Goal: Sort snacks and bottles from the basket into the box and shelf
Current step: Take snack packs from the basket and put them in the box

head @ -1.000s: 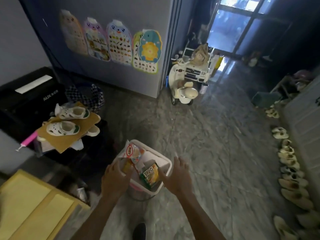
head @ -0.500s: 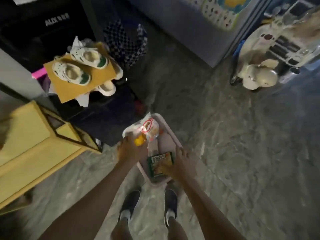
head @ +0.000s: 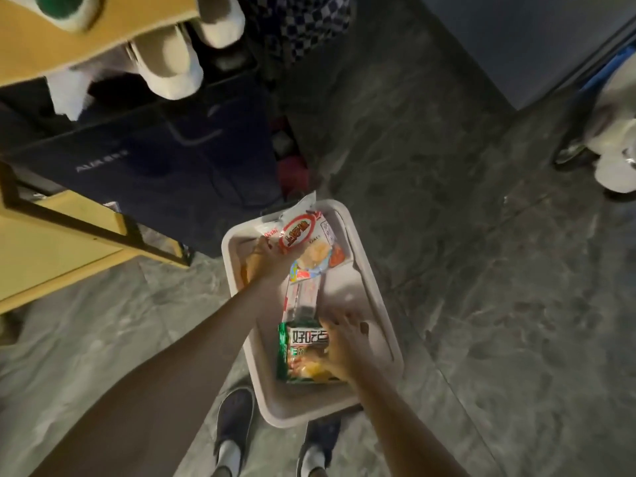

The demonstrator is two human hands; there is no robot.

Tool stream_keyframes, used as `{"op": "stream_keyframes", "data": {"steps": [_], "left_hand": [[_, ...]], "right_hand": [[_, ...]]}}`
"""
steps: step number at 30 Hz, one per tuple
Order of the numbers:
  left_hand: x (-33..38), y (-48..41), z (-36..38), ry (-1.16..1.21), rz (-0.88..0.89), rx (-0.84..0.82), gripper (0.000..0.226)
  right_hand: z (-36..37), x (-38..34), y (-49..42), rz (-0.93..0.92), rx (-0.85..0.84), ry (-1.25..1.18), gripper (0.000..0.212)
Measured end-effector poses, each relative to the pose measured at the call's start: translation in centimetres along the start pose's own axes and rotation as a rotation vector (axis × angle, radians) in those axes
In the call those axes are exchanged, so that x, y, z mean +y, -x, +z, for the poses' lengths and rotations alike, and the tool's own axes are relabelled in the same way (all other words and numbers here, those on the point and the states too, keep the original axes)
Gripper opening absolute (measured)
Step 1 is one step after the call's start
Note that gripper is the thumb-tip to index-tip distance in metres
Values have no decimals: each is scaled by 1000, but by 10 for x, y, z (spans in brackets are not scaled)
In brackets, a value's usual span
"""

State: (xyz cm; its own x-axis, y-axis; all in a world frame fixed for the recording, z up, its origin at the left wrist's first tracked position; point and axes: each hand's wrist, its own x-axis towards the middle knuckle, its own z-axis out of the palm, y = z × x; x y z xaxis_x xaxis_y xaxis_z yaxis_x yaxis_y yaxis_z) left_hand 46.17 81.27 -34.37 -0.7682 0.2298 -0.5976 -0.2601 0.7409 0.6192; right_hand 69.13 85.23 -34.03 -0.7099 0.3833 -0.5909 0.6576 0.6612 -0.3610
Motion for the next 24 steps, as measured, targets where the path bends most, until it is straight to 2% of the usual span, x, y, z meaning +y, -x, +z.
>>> {"op": "stream_keyframes", "data": {"steps": [3, 5, 10, 14, 20, 24], "left_hand": [[19, 18, 3, 141, 27, -8, 58], [26, 23, 4, 163, 82, -13, 48], [47, 41, -14, 134, 234, -12, 43], [59, 63, -50, 32, 349, 21, 49], [88, 126, -128, -27, 486, 41, 51], [116, 187, -187, 12, 533, 48, 51]], "right_hand": [[11, 5, -4, -9, 36, 7, 69], [10, 3, -2, -7, 50, -14, 61], [-7, -7, 15, 2, 112, -119, 53], [-37, -15, 37, 27, 253, -212, 47], [-117, -42, 95, -6, 415, -264, 46], [-181, -77, 142, -53, 462, -296, 45]]}}
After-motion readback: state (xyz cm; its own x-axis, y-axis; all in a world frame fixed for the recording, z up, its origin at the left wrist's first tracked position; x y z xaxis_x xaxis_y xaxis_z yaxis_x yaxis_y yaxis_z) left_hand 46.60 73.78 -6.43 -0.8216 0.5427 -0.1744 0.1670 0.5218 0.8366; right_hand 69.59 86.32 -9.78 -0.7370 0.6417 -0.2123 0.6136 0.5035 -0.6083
